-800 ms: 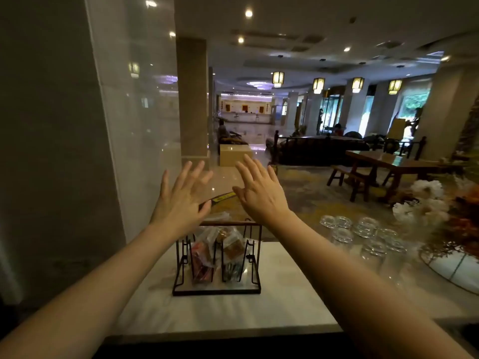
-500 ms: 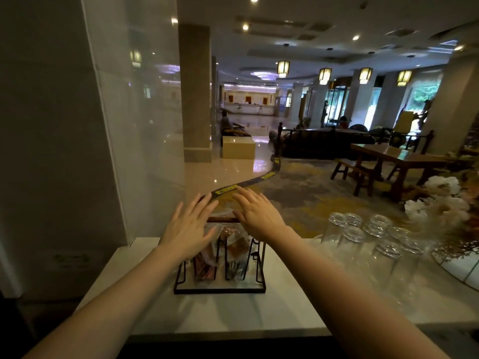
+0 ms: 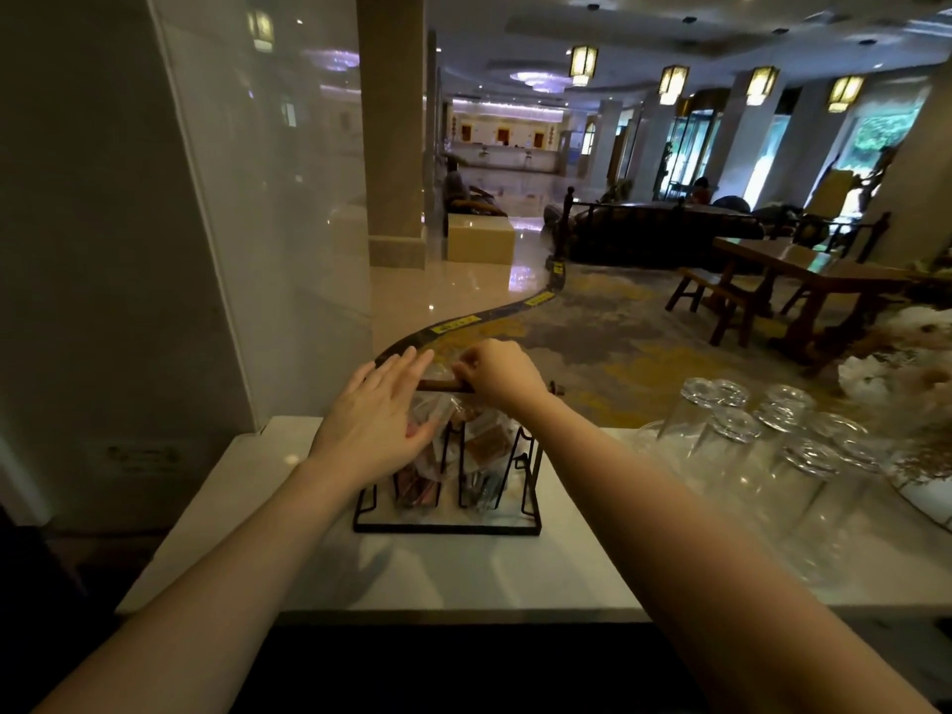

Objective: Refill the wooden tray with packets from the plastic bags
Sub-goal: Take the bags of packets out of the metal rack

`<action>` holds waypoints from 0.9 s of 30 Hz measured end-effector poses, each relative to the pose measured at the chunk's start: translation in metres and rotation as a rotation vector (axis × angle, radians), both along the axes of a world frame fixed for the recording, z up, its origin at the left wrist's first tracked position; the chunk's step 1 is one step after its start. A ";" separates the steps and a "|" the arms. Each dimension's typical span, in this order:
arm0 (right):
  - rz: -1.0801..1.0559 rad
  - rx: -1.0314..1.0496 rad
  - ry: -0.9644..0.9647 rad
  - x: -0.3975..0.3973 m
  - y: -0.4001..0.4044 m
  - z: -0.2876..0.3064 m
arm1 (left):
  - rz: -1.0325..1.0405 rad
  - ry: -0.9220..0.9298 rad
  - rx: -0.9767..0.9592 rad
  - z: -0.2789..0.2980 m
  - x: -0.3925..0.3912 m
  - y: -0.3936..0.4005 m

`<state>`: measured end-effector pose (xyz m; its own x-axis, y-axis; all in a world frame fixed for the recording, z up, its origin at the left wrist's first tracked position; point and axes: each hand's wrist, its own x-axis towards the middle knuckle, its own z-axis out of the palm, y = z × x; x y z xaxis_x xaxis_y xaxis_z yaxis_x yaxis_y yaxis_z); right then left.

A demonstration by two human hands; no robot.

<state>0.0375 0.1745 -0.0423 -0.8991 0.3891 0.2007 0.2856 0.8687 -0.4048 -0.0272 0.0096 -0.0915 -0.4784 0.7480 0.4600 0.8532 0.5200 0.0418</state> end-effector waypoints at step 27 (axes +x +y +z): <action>-0.073 -1.614 0.943 0.010 0.044 0.078 | 0.060 0.060 -0.109 -0.001 0.003 0.002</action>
<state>0.0474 0.2184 0.0353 -0.7009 0.7133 0.0041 -0.4784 -0.4658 -0.7444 -0.0240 0.0120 -0.0929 -0.4976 0.7660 0.4069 0.8198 0.5686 -0.0677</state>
